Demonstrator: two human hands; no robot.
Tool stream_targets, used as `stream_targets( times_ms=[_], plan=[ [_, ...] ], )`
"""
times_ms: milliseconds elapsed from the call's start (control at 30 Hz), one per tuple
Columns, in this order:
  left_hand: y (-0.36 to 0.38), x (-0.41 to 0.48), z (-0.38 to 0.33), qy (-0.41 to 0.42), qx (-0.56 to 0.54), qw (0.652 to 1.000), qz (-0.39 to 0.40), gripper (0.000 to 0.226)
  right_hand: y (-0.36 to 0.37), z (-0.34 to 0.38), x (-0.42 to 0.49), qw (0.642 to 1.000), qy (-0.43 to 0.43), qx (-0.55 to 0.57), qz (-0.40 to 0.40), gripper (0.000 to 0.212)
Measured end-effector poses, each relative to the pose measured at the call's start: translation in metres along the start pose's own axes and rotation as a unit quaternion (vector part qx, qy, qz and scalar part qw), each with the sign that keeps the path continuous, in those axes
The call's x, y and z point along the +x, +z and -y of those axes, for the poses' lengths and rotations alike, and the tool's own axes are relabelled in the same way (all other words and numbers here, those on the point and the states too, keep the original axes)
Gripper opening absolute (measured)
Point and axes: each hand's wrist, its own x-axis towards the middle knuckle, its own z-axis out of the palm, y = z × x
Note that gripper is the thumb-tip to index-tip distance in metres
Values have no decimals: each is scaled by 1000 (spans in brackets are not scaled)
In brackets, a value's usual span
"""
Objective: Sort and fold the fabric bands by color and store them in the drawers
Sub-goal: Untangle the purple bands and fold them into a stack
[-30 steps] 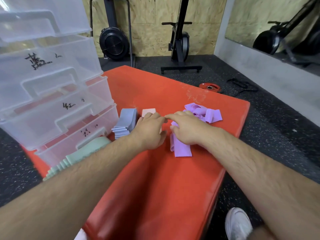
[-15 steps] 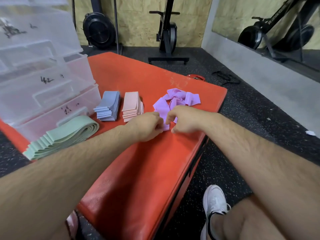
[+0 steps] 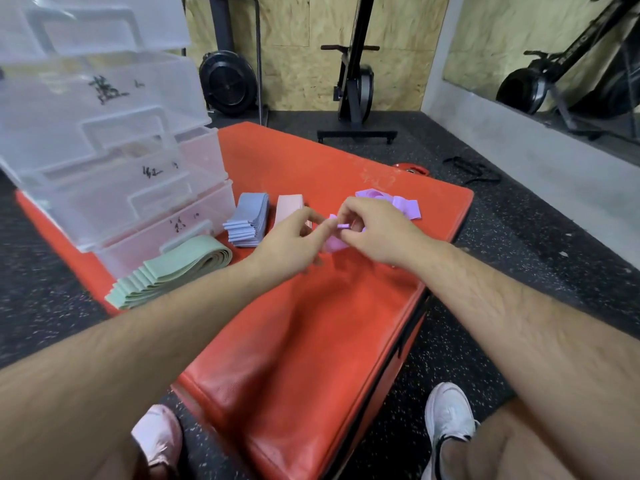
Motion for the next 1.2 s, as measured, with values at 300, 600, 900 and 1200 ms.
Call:
stream_targets(
  times_ms=[300, 600, 900, 1200],
  plan=[
    [-40, -18, -1, 7, -6, 999, -51, 16, 12, 50, 5, 979, 35, 186, 72, 18],
    [-68, -35, 17, 84, 91, 992, -14, 30, 35, 60, 26, 965, -62, 195, 165, 24],
    [-83, -35, 20, 28, 23, 996, -78, 26, 34, 63, 27, 978, -60, 114, 162, 10],
    [-107, -34, 17, -25, -70, 989, -130, 28, 5, 32, 12, 980, 20, -23, 194, 16]
  ],
)
